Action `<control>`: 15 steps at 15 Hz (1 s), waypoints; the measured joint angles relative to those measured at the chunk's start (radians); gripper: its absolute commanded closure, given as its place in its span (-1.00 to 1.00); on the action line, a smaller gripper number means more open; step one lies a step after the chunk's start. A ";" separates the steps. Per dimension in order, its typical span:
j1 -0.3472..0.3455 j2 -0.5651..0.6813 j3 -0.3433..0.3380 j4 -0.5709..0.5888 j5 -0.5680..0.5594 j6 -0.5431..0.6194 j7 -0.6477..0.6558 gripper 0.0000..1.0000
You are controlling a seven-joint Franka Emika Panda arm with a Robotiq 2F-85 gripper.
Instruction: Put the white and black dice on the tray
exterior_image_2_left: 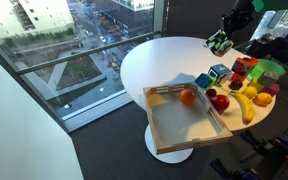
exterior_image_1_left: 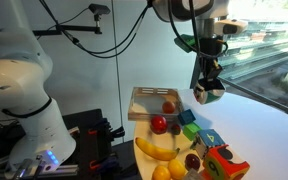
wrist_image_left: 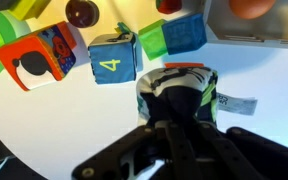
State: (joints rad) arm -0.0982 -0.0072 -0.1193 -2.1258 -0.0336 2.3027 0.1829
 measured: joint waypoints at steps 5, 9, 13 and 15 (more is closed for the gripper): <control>0.035 -0.023 0.047 -0.020 0.028 0.000 0.000 0.92; 0.063 -0.027 0.080 -0.035 0.049 0.000 0.000 0.92; 0.090 -0.027 0.108 -0.052 0.065 -0.002 -0.003 0.92; 0.103 -0.027 0.123 -0.062 0.066 -0.003 -0.003 0.92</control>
State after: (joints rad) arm 0.0052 -0.0339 0.0036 -2.1881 0.0324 2.2993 0.1801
